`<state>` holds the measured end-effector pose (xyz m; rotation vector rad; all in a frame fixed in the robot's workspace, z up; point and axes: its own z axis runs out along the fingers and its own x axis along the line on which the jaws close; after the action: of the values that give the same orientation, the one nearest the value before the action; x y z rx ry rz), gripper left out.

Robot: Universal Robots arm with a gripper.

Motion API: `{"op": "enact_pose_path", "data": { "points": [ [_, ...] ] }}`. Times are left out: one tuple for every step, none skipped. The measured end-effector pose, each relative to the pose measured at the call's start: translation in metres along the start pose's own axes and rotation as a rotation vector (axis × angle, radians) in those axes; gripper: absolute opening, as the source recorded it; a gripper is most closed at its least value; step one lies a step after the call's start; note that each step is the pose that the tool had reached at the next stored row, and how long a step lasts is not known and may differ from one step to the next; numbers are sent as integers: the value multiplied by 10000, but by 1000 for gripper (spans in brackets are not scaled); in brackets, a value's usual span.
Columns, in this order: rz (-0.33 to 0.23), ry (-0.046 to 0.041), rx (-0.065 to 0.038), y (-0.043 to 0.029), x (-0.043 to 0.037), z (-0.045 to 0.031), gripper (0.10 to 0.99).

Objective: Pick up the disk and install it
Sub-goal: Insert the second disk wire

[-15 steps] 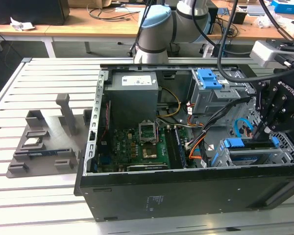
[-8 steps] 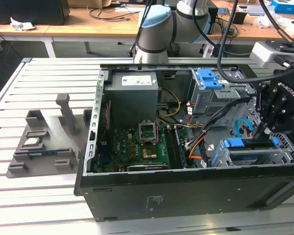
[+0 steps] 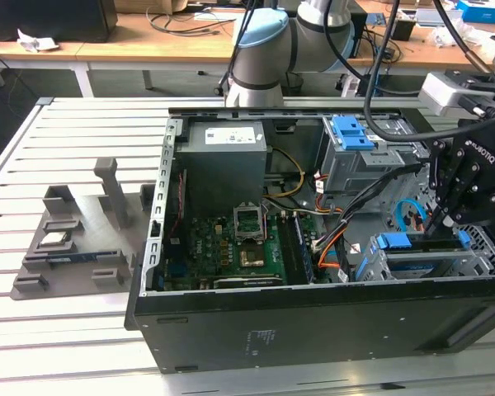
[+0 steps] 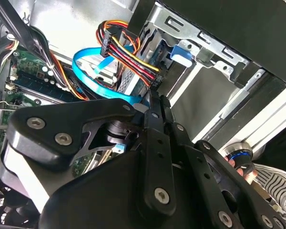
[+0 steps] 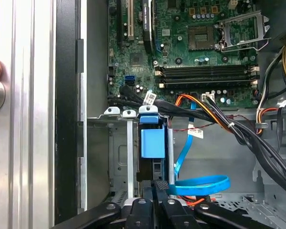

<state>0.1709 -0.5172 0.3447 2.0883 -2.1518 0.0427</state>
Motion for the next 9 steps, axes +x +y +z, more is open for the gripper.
{"op": "enact_pose_path", "data": {
  "points": [
    [1,2,-1,0,-7,2,161],
    [0,-1,-1,0,-13,9,161],
    [0,-2,-2,0,-16,13,161],
    [0,0,-1,0,-19,13,161],
    [0,1,-1,0,-22,15,161],
    [1,3,-1,-1,-28,18,161],
    [0,-1,-1,-1,-43,25,161],
    [0,-1,-2,-1,-58,29,161],
    [0,1,-2,-1,-64,32,161]
  ]
}}
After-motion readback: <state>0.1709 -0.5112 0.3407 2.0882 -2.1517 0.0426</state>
